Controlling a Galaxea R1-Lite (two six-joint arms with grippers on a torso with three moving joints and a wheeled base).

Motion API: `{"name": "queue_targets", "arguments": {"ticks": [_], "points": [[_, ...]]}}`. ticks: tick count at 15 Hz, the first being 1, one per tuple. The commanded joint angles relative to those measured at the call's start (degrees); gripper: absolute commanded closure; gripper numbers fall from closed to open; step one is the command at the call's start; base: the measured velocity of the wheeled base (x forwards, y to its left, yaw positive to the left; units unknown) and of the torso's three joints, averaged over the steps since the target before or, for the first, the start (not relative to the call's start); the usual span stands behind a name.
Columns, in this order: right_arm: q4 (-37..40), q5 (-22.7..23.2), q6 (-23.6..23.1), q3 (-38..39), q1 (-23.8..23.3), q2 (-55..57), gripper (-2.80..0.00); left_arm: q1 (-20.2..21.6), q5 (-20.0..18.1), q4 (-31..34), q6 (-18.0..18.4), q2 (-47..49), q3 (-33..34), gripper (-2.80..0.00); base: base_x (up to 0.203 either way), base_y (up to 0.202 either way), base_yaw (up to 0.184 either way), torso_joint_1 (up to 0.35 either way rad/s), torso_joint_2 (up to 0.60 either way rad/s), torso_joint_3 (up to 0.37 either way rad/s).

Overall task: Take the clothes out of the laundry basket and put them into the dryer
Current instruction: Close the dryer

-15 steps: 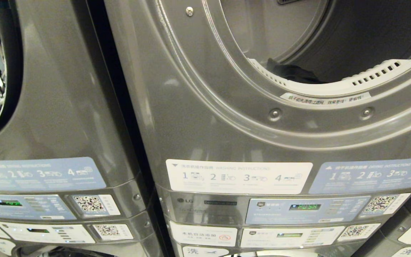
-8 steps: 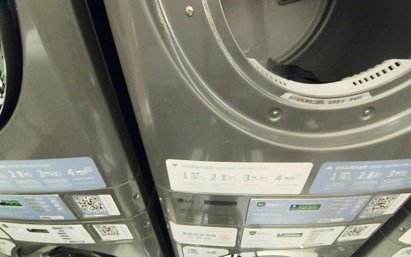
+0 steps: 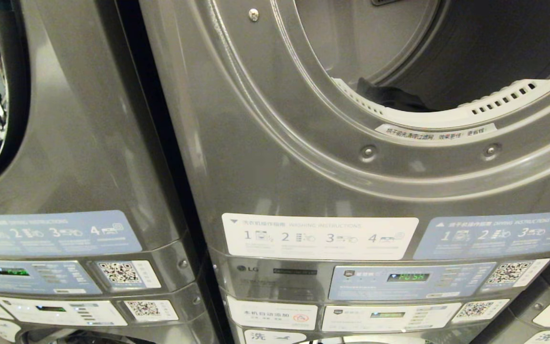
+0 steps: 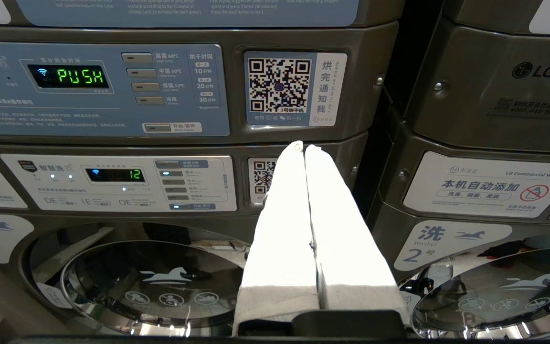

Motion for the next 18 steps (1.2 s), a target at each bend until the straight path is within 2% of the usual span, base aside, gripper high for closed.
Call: {"name": "queue_targets", "arguments": {"ticks": [1,18], "points": [[0.0,0.0,0.0,0.0,0.0,0.0,0.0,0.0,0.0,0.0,0.0,-0.1,0.0,0.0,0.0,0.0,0.0,0.0,0.0,0.0],[0.0,0.0,0.0,0.0,0.0,0.0,0.0,0.0,0.0,0.0,0.0,-0.1,0.0,0.0,0.0,0.0,0.0,0.0,0.0,0.0]]}}
